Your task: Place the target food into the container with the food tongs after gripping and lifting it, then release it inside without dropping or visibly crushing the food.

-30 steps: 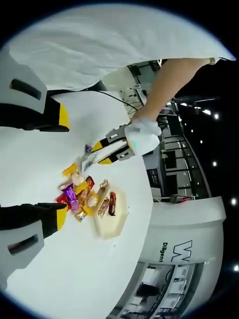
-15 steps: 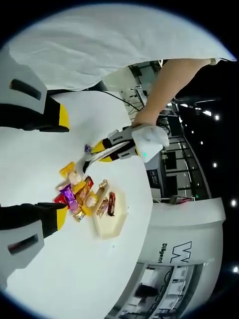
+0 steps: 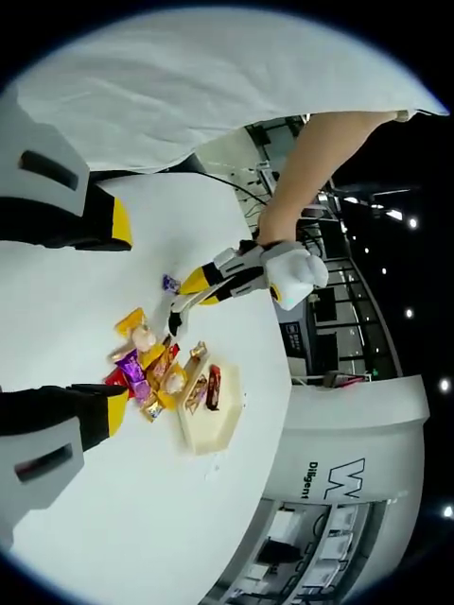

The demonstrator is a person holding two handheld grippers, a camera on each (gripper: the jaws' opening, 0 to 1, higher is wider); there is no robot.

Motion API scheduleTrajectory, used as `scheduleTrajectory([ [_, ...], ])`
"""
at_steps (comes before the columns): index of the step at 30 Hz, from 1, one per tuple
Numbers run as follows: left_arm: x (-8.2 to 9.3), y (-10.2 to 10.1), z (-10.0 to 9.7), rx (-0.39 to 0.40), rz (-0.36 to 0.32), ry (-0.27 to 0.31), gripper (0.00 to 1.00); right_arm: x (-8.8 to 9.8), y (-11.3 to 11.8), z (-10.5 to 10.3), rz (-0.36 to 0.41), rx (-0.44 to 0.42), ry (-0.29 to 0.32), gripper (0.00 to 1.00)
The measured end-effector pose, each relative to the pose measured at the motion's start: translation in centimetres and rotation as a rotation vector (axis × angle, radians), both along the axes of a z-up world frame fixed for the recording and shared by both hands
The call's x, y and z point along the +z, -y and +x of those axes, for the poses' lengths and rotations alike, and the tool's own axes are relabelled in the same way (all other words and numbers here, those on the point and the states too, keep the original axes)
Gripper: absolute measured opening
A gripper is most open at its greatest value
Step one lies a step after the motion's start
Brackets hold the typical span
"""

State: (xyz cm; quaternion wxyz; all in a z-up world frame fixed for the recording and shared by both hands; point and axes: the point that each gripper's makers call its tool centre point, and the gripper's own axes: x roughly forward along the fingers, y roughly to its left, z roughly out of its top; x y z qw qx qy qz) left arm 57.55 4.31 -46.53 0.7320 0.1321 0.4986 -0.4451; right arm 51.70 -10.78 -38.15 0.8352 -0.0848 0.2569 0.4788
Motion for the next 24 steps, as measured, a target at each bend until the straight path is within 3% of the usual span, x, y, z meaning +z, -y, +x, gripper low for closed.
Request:
scheduleTrajectory([
  [10,1.0,0.5,0.0,0.131,-0.133,-0.072,0.11,0.0,-0.1,0.0,-0.001,0.002,0.0,0.54],
  [18,3.2,1.0,1.2,0.192,-0.219,-0.077,0.11,0.1,-0.3,0.1,0.002,0.005,0.003,0.54],
  [24,5.1,1.4,2.9,0.207,-0.253,-0.044,0.12,0.2,-0.4,0.0,0.003,0.007,0.005,0.54],
])
